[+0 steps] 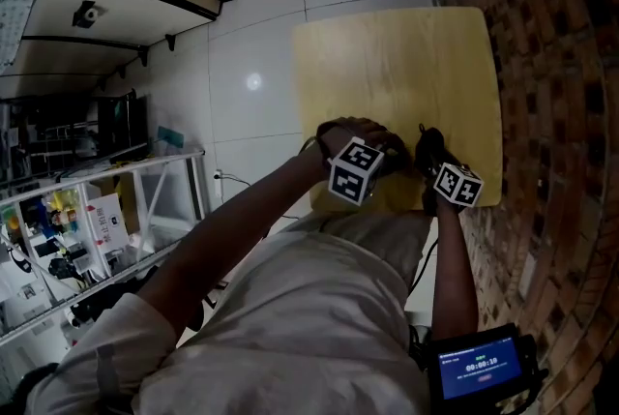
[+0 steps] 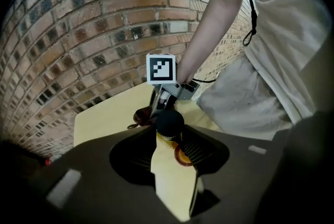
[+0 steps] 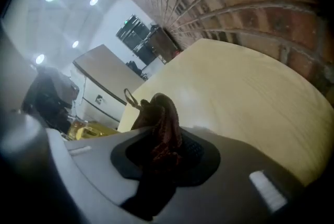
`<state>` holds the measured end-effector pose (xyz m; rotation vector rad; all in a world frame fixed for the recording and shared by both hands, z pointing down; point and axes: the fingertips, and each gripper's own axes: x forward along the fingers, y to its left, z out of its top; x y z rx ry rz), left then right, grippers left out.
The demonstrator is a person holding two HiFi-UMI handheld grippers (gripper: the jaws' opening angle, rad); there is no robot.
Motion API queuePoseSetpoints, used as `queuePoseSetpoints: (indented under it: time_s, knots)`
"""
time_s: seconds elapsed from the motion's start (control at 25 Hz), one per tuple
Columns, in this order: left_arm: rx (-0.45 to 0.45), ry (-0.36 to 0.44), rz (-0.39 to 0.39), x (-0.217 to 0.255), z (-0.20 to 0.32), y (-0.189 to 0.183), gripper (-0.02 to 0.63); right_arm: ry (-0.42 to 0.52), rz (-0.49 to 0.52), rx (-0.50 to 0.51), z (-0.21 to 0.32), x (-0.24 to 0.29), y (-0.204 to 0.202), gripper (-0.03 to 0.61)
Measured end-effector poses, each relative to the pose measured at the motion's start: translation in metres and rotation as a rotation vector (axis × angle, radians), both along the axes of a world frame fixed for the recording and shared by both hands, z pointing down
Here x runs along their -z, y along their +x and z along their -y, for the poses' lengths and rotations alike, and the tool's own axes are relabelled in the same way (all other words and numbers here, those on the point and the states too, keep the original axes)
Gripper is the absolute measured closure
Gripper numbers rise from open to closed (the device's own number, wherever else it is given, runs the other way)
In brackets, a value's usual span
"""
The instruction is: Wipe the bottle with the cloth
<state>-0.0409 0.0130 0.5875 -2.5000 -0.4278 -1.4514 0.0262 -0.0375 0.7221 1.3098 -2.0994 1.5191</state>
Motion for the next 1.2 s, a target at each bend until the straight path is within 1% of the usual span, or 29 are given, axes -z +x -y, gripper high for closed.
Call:
queuePoseSetpoints:
  time_s: [0.12,0.16,0.28,0.36,0.48,0.56,0.64,0.76,0.84,0.92,1.0,1.04,1.12,1.2]
  knots:
    - [0.067,-0.001,0.019,-0.001,-0.003,-0.002,0.436,0.01,0.021,-0.033,-0.02,0.006,0.011,0.495]
    - [0.1,0.002,0.021,0.0,-0.003,-0.002,0.42,0.012,0.021,-0.038,-0.027,0.008,0.013,0.495]
    - [0.244,-0.003,0.024,0.003,-0.003,-0.002,0.359,0.014,0.025,-0.056,-0.044,0.013,0.017,0.494]
    - [0.349,-0.009,0.034,0.005,-0.002,-0.004,0.344,0.011,0.034,-0.075,-0.052,0.013,0.017,0.494]
    - [0.499,-0.013,0.064,0.008,0.0,-0.012,0.344,0.0,0.034,-0.093,-0.062,0.012,0.017,0.494]
    - [0.579,-0.004,0.085,0.009,0.001,-0.022,0.341,0.004,0.042,-0.093,-0.066,0.015,0.015,0.494]
    - [0.643,0.011,0.099,0.01,0.002,-0.03,0.348,0.017,0.051,-0.086,-0.067,0.019,0.015,0.494]
    - [0.719,0.01,0.106,0.015,0.002,-0.034,0.385,0.023,0.062,-0.085,-0.07,0.021,0.018,0.494]
    - [0.748,0.01,0.118,0.016,0.004,-0.032,0.405,0.018,0.06,-0.09,-0.071,0.019,0.021,0.494]
    - [0.768,0.007,0.144,0.01,0.004,-0.03,0.408,0.014,0.052,-0.093,-0.071,0.019,0.025,0.494]
    - [0.775,0.01,0.167,0.003,0.003,-0.027,0.431,0.017,0.053,-0.09,-0.071,0.022,0.026,0.494]
    - [0.765,0.021,0.176,0.001,0.003,-0.026,0.434,0.021,0.054,-0.086,-0.069,0.024,0.026,0.494]
    - [0.699,0.061,0.194,-0.001,0.001,-0.023,0.436,0.036,0.059,-0.08,-0.065,0.03,0.027,0.494]
    - [0.566,0.108,0.214,-0.002,-0.004,-0.019,0.439,0.05,0.068,-0.076,-0.062,0.037,0.028,0.494]
